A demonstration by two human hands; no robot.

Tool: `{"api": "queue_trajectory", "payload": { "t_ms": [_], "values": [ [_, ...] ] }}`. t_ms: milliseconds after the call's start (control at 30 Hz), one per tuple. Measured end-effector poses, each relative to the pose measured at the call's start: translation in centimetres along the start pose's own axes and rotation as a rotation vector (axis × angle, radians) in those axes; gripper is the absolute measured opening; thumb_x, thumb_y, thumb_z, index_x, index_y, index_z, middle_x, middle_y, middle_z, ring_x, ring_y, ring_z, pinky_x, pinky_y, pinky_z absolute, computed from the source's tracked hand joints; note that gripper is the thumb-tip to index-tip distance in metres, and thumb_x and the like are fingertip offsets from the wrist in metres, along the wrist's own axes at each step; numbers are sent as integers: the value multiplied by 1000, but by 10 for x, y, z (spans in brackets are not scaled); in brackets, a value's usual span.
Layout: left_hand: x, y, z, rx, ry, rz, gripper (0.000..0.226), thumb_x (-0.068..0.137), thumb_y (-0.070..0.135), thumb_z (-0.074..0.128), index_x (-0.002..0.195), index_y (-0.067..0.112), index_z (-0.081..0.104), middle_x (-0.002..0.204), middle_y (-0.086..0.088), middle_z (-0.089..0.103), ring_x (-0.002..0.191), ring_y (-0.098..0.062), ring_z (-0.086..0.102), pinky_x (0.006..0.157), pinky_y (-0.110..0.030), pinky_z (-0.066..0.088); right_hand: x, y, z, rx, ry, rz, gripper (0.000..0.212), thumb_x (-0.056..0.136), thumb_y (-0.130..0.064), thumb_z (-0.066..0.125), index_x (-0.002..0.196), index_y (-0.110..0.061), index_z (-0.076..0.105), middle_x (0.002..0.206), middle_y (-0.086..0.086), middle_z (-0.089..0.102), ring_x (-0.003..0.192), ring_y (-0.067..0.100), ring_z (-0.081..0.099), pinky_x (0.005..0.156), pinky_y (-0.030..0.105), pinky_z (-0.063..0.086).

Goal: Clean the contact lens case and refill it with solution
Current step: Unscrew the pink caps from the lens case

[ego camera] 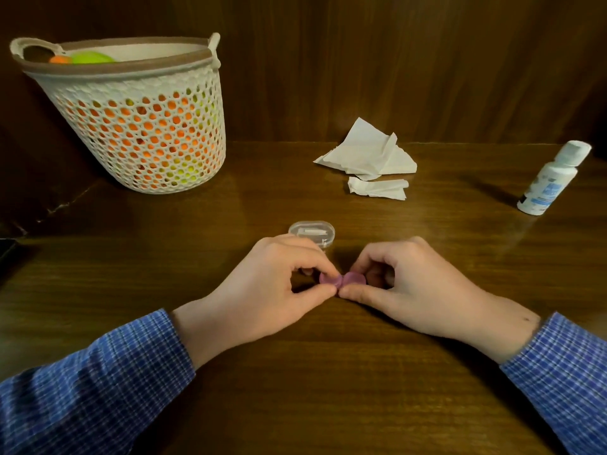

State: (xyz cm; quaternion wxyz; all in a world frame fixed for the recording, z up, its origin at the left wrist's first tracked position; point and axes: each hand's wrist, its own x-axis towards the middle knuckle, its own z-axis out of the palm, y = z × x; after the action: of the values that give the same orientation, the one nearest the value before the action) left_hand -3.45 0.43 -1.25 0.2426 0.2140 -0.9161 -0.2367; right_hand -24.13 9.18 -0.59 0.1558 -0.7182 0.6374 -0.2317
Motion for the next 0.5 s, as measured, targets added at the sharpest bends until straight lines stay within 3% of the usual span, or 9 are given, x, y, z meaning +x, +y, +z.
{"api": "queue_trajectory", "payload": {
  "t_ms": [267, 500],
  "values": [
    [-3, 4, -3, -15, 3, -52, 18, 83, 35, 75, 100, 31, 82, 98, 21, 75, 100, 7, 67, 92, -14, 52, -3, -3, 1, 11, 43, -25, 51, 74, -83, 54, 87, -37, 71, 64, -17, 63, 75, -5, 63, 54, 11, 46],
    [-3, 6, -4, -51, -4, -70, 14, 84, 29, 79, 96, 26, 83, 101, 17, 76, 96, 4, 71, 84, -19, 58, 1, -1, 2, 51, -9, -34, 40, 76, -70, 61, 87, -33, 72, 71, -16, 68, 74, 1, 66, 58, 16, 52]
  ]
}}
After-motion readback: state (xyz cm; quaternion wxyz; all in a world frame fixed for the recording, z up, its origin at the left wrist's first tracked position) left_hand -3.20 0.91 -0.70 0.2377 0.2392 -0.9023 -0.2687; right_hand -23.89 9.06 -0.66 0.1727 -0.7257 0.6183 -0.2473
